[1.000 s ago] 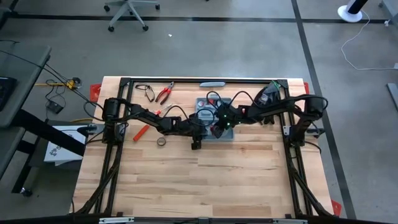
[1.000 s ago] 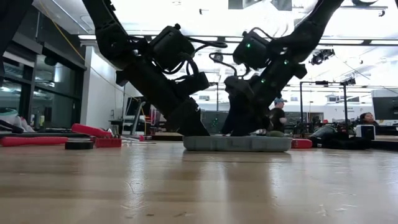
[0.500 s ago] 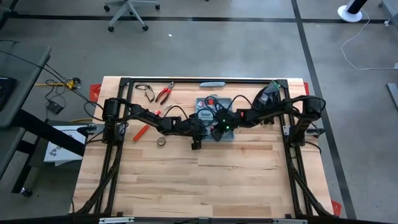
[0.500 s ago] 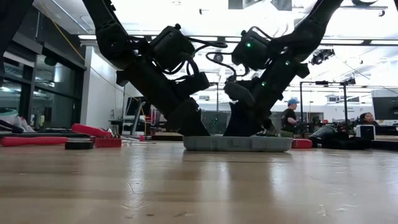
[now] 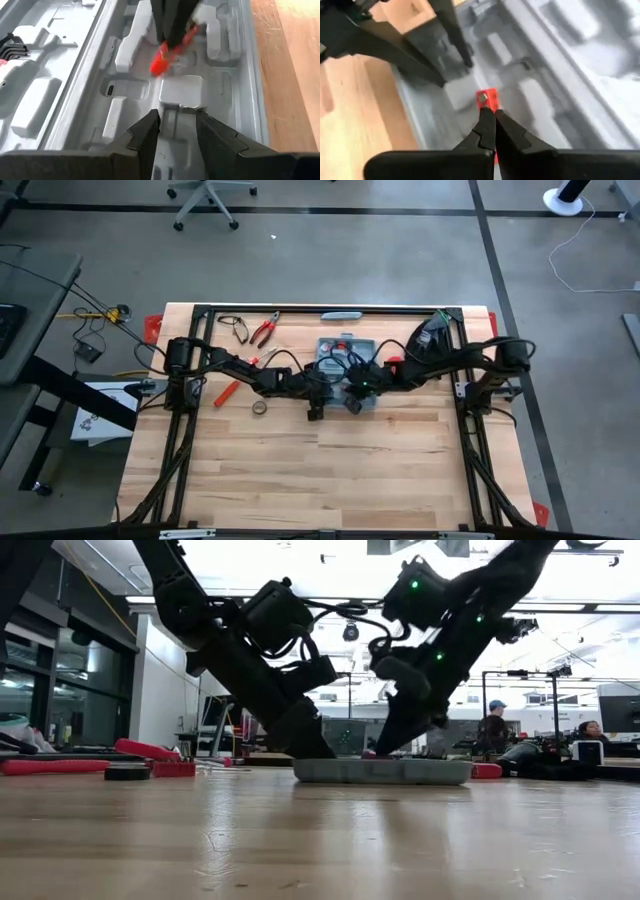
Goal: Prefit tool cases
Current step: Remove the orange multi-bit set from the gray tool case
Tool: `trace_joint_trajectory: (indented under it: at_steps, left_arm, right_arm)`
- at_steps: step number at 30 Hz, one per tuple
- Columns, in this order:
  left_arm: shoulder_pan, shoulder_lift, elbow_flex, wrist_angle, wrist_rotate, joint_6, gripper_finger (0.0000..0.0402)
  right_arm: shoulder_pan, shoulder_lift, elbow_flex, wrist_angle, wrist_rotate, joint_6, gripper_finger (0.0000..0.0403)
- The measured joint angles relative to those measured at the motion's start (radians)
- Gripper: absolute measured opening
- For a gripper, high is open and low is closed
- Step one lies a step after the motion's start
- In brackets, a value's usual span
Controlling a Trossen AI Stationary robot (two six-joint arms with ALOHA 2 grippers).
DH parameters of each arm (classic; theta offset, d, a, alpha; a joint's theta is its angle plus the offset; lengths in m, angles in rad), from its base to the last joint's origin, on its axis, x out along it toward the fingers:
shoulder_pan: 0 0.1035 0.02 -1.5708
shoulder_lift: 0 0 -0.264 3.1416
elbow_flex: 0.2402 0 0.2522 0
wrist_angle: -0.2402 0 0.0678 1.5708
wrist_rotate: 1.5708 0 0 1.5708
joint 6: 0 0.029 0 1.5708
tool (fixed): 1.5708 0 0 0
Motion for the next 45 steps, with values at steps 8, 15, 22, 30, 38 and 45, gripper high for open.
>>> trace_joint_trajectory:
  at_steps: [8,15,22,30,38,45]
  left_arm:
    - [0.000,0.000,0.000,-0.011,-0.003,-0.007,0.0126]
    - [0.000,0.000,-0.001,-0.008,-0.004,0.001,0.0126]
    - [0.000,0.000,-0.003,0.024,-0.002,0.027,0.0126]
    - [0.000,0.001,-0.002,0.027,-0.002,0.019,0.0126]
    - [-0.004,0.000,-0.003,0.034,-0.006,0.016,0.0126]
    - [-0.003,0.002,-0.001,0.059,0.002,0.017,0.0126]
  right_arm:
    - [-0.012,-0.119,0.000,-0.234,0.129,-0.028,0.0002]
    - [-0.011,-0.200,0.001,-0.318,0.149,-0.043,0.0001]
    - [-0.007,-0.192,0.002,-0.254,0.138,-0.077,0.0000]
    - [-0.007,-0.041,0.003,-0.122,0.046,-0.079,0.0000]
    - [-0.024,0.069,0.006,-0.031,0.046,-0.056,0.0000]
    - [-0.050,0.082,0.003,0.042,-0.029,-0.072,0.0000]
